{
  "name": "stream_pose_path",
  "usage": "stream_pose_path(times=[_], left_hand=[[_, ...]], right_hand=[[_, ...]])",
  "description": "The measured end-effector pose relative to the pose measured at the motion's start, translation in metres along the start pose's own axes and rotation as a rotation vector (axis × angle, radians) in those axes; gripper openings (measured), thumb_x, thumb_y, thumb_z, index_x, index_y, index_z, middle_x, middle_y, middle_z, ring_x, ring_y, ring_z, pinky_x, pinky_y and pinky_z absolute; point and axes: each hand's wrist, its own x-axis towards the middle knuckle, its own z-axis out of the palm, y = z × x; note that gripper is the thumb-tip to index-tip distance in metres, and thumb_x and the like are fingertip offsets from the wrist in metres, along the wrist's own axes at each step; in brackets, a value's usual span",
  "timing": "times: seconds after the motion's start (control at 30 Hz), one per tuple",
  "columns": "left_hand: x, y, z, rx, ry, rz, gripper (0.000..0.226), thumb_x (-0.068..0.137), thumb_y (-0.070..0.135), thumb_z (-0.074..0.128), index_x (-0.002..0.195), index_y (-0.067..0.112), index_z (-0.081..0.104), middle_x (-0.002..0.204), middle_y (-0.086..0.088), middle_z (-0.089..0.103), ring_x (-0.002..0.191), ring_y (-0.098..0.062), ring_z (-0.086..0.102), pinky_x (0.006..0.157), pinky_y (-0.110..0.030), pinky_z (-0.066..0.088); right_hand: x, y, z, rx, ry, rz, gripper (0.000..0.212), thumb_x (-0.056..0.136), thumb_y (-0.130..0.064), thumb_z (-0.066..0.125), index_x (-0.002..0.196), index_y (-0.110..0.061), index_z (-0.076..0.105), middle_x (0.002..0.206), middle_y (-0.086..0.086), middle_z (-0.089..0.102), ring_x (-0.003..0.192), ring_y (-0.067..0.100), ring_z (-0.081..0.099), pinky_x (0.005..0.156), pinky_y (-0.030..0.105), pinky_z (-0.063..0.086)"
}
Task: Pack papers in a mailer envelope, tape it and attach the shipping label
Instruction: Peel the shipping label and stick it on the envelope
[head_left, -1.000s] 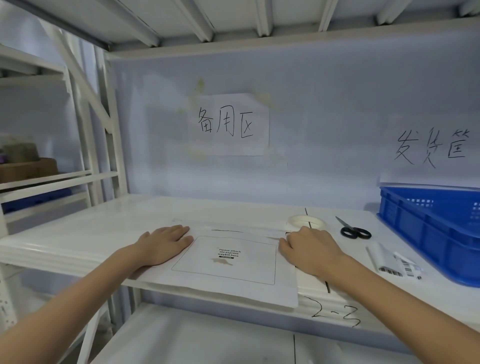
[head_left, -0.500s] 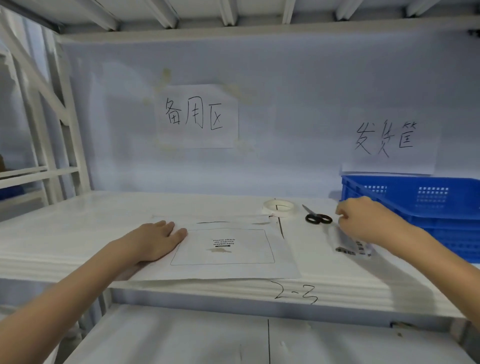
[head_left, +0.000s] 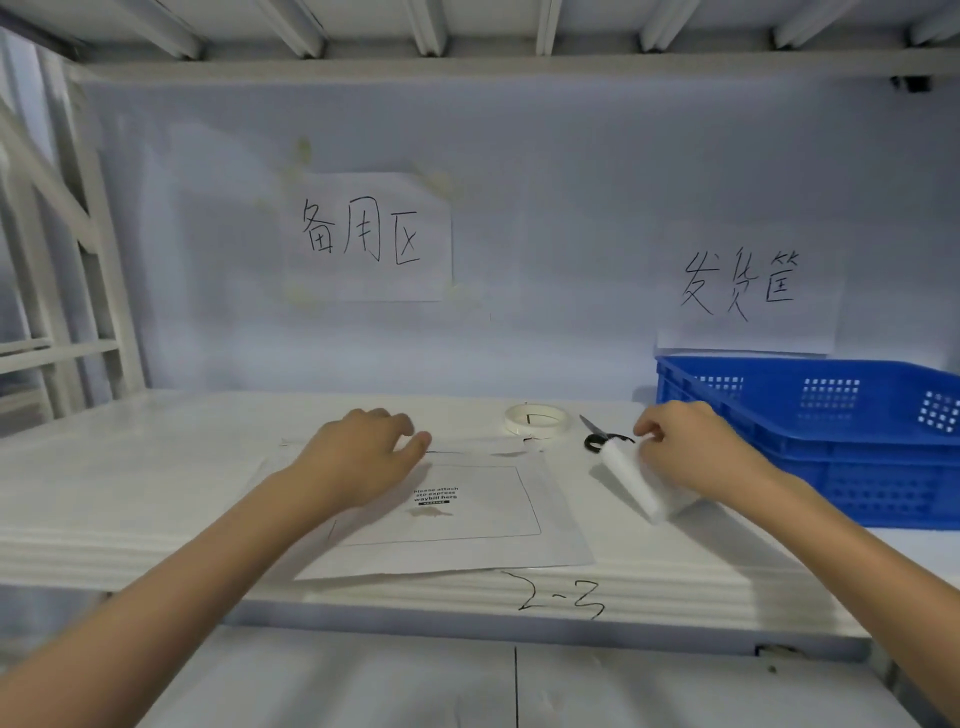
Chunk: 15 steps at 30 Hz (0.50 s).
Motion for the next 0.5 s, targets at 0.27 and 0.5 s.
stream_pose_path(times=[0.27,0.5], left_hand=[[-0.019,0.064,-0.026,-0.974,-0.215,0.156,0.053,0.086,0.064,0.052,0.136,0.051,0.038,0.127,0.021,0.05,0.118,0.002,0.051,0.095,-0.027,0.046],[-0.012,0.035,-0.018,-1.147,-0.07,-0.011,0.037,0.088,0.008,0.067,0.119,0.025,0.057,0.11,-0.008,0.061,0.083,-0.012,0.072,0.074,-0.03,0.061]], right_hand=[[-0.013,-0.086,0.0,0.505,0.058,-0.297,0.026,0.089,-0.012,0.061,0.111,-0.023,0.069,0.102,-0.006,0.066,0.078,0.002,0.061,0.06,0.005,0.046],[-0.001,-0.118,0.012,0.797,-0.057,-0.22,0.024,0.088,-0.007,0.057,0.1,-0.025,0.068,0.096,0.004,0.071,0.088,0.02,0.069,0.079,0.037,0.055]])
